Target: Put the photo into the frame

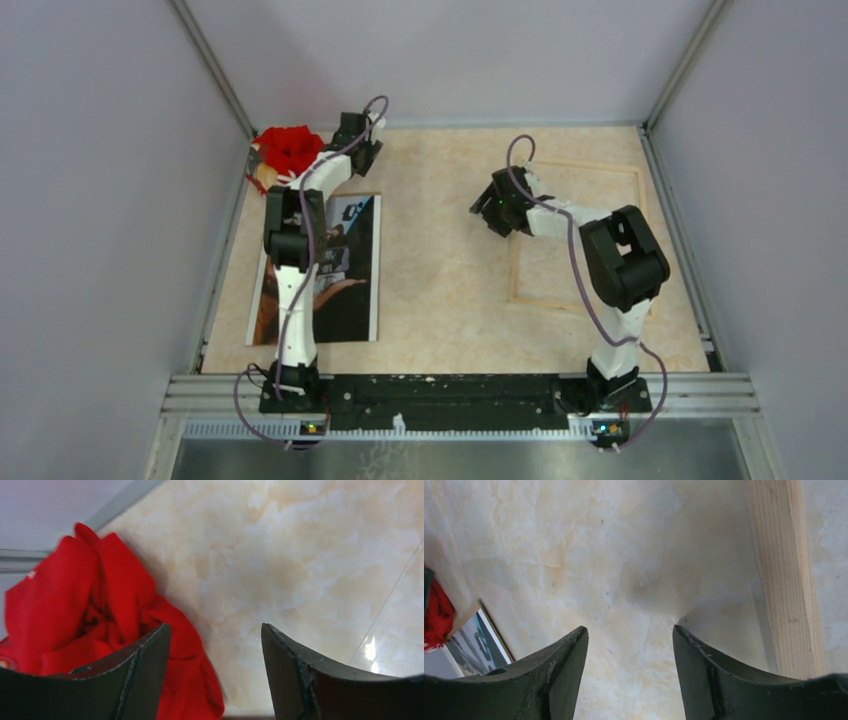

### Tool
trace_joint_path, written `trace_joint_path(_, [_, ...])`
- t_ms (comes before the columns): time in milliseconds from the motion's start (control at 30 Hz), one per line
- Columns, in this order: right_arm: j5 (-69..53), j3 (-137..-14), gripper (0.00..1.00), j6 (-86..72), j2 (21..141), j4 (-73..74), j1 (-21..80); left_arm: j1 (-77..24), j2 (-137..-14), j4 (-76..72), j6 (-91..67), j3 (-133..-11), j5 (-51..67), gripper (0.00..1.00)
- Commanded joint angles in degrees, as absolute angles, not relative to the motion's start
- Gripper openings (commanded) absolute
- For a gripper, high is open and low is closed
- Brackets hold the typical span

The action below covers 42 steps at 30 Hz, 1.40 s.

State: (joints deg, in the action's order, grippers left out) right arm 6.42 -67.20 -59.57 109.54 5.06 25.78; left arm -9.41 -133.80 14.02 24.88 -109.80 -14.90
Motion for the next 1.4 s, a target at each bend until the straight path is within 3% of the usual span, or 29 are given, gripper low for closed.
trace_joint_path(0, [5.36, -65.04, 0.63, -59.54, 106.67, 3.64, 25.62, -10.52, -135.58, 11.14, 28.78, -107.27, -18.28, 0.74])
trace_joint_path(1367, [3.75, -63.4, 0.64, -64.17, 107.12, 4.79, 24.07, -15.91, -133.76, 31.21, 24.88, -99.05, 4.12, 0.74])
